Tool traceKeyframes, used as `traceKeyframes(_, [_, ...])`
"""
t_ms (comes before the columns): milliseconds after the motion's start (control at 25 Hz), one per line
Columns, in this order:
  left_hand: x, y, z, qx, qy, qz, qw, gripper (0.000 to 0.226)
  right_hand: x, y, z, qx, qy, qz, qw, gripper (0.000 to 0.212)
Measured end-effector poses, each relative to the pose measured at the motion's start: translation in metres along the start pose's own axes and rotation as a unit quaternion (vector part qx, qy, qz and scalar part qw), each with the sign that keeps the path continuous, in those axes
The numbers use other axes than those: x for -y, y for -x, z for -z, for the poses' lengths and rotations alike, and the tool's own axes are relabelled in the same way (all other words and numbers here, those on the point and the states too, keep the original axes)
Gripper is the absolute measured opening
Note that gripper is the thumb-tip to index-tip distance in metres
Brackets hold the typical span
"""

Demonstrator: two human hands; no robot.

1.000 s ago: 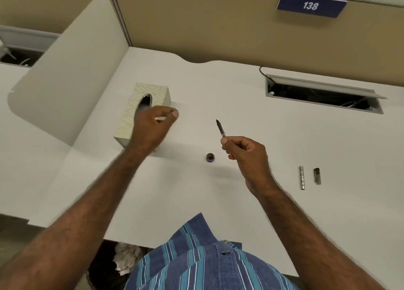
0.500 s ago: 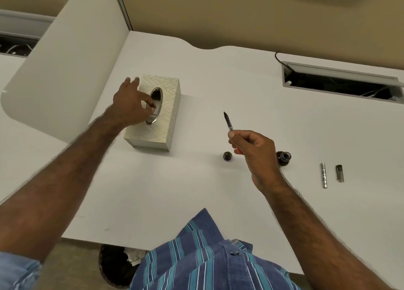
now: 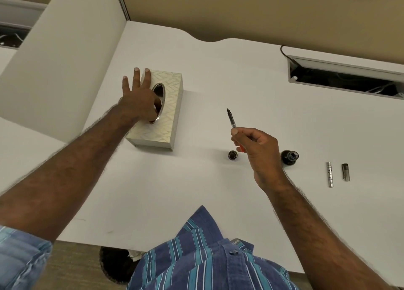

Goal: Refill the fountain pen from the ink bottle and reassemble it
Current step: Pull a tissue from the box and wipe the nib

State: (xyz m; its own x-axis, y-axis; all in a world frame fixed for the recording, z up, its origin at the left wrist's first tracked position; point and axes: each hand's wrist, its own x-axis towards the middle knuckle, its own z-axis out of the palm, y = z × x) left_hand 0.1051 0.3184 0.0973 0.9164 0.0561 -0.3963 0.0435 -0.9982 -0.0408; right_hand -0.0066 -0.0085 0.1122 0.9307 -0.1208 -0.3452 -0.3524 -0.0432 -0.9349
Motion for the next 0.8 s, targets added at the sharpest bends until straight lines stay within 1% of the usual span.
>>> traceKeyframes(120, [-0.001,-0.005,-0.005,-0.007,-0.036,0.008,0.999,0.005,-0.001,-0.001,-0.001,0.001,-0.002,-0.001,1.0,0.012])
traceKeyframes(320, [-0.005,-0.01,-0.012,-0.046,-0.096,0.016,0.994,0.019,-0.001,-0.003,-0.003,-0.002,-0.005,-0.002,1.0,0.004])
traceKeyframes(480, [-0.007,-0.01,-0.013,-0.072,-0.097,0.015,0.993,0.025,-0.001,-0.004,-0.004,-0.002,-0.005,0.002,1.0,0.004])
traceKeyframes(800, [-0.005,-0.012,-0.012,-0.064,-0.086,0.002,0.994,0.015,-0.004,-0.002,-0.003,-0.003,-0.004,-0.003,1.0,0.003])
